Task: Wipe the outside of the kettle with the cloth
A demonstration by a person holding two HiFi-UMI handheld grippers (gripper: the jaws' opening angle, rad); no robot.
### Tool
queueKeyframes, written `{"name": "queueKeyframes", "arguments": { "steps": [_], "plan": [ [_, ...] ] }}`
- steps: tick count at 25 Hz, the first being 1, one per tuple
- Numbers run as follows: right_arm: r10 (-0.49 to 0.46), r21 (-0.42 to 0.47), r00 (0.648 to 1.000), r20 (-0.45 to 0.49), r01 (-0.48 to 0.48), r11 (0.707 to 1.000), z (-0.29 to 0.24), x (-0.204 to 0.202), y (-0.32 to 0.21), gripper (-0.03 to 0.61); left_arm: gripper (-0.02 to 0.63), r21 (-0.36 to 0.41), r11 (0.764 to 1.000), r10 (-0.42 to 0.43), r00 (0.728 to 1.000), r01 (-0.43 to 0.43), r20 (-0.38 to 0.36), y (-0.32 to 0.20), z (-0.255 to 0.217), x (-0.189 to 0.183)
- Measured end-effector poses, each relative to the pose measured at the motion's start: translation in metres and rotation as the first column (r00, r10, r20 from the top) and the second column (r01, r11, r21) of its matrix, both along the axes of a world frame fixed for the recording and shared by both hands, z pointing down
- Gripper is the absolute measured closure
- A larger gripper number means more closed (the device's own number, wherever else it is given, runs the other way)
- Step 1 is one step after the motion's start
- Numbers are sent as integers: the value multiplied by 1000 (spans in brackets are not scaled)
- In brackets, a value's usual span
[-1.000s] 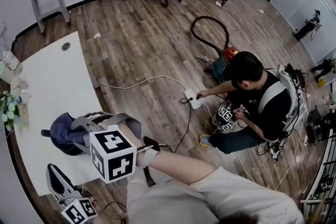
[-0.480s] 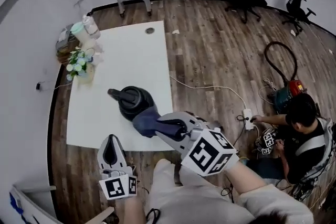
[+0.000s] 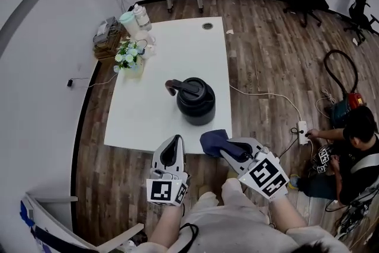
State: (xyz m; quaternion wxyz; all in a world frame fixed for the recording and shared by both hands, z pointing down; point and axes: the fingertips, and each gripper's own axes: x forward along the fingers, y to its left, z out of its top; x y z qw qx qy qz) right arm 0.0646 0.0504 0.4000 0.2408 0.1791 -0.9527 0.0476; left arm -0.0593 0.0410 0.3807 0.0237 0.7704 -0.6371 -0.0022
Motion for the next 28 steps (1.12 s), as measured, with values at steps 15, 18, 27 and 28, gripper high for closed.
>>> {"name": "queueKeyframes", "arguments": {
  "steps": [15,18,27,28],
  "plan": [
    [231,-21,972,31,-231,973,24,-29,46,511,606,-41,992,111,989,-116,-98,47,31,-24],
    [248,-61,968,47,-245,968,25,-32,54,512,606,-32,990,133,986,-137,-102,48,28,-26],
    [281,-49,959,26,-280,959,21,-32,66,512,606,-26,986,162,979,-166,-123,48,28,-34],
    [289,-45,957,21,-288,957,21,-30,67,512,606,-27,984,170,977,-175,-127,49,28,-32]
  ]
}}
